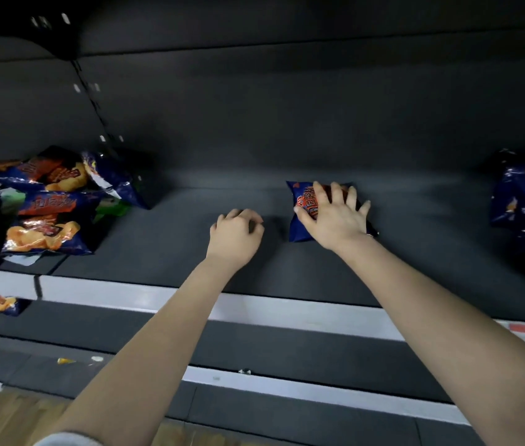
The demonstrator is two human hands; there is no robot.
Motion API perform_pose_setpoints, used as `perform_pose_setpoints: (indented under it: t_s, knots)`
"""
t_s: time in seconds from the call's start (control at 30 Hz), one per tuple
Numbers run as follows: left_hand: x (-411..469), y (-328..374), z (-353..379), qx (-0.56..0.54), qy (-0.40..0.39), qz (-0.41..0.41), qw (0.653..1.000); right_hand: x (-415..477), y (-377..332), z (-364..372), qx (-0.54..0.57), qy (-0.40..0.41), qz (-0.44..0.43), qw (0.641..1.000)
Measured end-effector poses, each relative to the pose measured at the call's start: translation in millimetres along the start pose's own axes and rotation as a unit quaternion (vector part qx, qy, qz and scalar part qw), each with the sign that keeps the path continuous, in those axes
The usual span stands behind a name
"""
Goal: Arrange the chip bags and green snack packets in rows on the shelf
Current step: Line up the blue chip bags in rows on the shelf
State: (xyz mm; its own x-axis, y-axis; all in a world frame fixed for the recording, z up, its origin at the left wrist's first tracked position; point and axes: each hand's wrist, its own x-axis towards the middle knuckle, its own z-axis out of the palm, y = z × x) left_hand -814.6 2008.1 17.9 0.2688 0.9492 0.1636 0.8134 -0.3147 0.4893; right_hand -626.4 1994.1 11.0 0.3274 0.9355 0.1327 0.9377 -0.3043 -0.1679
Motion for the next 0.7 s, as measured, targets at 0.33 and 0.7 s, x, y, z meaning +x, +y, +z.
perform_pose_setpoints:
  t_s: [0.33, 0.7]
  knots:
    - [9, 94, 59, -0.011, -0.093, 0.135, 0.986, -26, 91, -17, 0.006, 0.033, 0.118, 0.992]
    - [8, 146, 96, 0.036, -0.127, 0.22, 0.966, -57, 138, -29, -0.012, 0.053, 0.171, 0.984]
